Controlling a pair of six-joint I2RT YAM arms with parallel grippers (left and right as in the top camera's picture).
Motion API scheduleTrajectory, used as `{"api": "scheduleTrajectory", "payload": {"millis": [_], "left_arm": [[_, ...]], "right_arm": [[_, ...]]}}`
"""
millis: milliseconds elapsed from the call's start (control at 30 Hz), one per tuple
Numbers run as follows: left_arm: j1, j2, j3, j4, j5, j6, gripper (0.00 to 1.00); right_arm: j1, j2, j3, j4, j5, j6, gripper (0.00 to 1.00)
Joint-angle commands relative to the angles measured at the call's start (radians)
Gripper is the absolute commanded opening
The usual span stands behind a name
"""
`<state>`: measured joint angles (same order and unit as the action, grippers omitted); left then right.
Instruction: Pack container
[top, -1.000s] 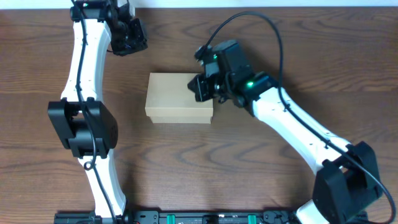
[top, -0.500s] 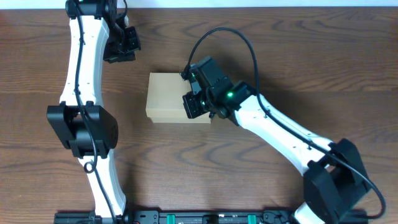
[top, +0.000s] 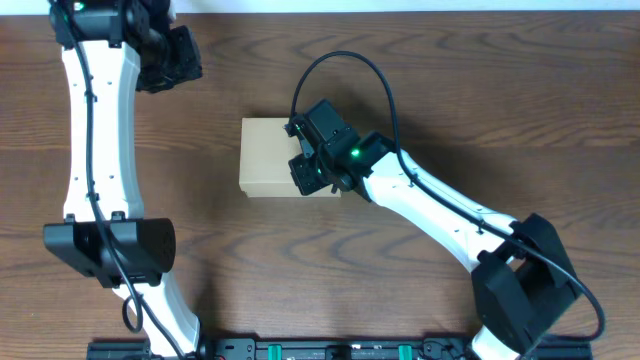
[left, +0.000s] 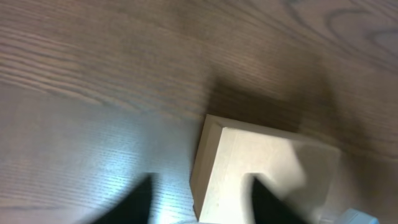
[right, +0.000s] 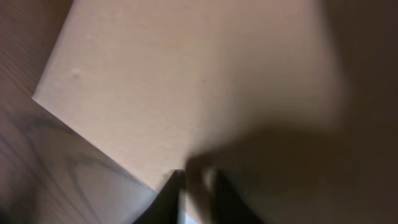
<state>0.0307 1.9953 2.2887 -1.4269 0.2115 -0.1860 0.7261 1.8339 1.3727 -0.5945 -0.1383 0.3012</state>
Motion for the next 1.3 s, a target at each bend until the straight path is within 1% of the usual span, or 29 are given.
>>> {"api": "scheduleTrajectory", "payload": {"millis": [0,67,133,200,300,400,433,500,533,567,633,700,733,833,900,1033,1267], "left_arm": [[0.018,-0.018,0.02,-0.041,-0.012,0.006,0.96],[0.032,-0.026,0.021,-0.088,-0.012,0.017,0.96],[0.048,-0.058,0.02,-0.113,0.006,0.074,0.96],[0.068,-0.115,0.02,-0.114,0.034,0.125,0.96],[0.104,-0.196,0.02,-0.135,0.042,0.159,0.96],[0.155,-0.294,-0.014,-0.167,0.052,0.173,0.95],[0.171,-0.34,-0.064,-0.161,0.06,0.179,0.95],[0.202,-0.467,-0.243,-0.098,0.11,0.217,0.96],[0.208,-0.508,-0.304,-0.075,0.112,0.217,0.96],[0.213,-0.598,-0.439,-0.02,0.118,0.225,0.95],[0.213,-0.73,-0.631,0.065,0.133,0.232,0.95],[0.213,-0.895,-0.84,0.161,0.162,0.239,0.95],[0.213,-1.016,-0.973,0.22,0.18,0.24,0.96],[0.213,-1.205,-1.146,0.273,0.183,0.238,0.95],[0.213,-1.341,-1.238,0.285,0.185,0.222,0.95],[0.213,-1.459,-1.272,0.316,0.216,0.197,0.95],[0.211,-1.48,-1.272,0.327,0.214,0.198,0.95]], "right_arm": [[0.001,0.011,0.002,0.004,0.058,-0.027,0.99],[-0.001,-0.034,0.02,-0.004,0.038,-0.081,0.99],[-0.014,-0.108,0.02,-0.032,0.0,-0.148,0.99],[-0.034,-0.185,0.02,-0.099,-0.026,-0.201,0.99],[-0.064,-0.274,0.019,-0.181,-0.027,-0.236,0.99],[-0.134,-0.4,0.012,-0.282,-0.028,-0.259,0.99],[-0.158,-0.452,-0.009,-0.304,-0.027,-0.269,0.99],[-0.199,-0.575,-0.096,-0.313,-0.027,-0.277,0.99],[-0.21,-0.62,-0.135,-0.308,-0.027,-0.277,0.99],[-0.225,-0.691,-0.201,-0.295,-0.027,-0.277,0.99],[-0.241,-0.811,-0.308,-0.264,-0.026,-0.267,0.99],[-0.253,-0.942,-0.417,-0.226,-0.023,-0.233,0.99],[-0.259,-1.02,-0.474,-0.22,-0.006,-0.194,0.99],[-0.259,-1.141,-0.556,-0.22,0.043,-0.108,0.99],[-0.259,-1.209,-0.584,-0.218,0.062,-0.08,0.99],[-0.259,-1.223,-0.584,-0.212,0.06,-0.08,0.99],[-0.259,-1.22,-0.584,-0.241,0.06,-0.08,0.99]]}}
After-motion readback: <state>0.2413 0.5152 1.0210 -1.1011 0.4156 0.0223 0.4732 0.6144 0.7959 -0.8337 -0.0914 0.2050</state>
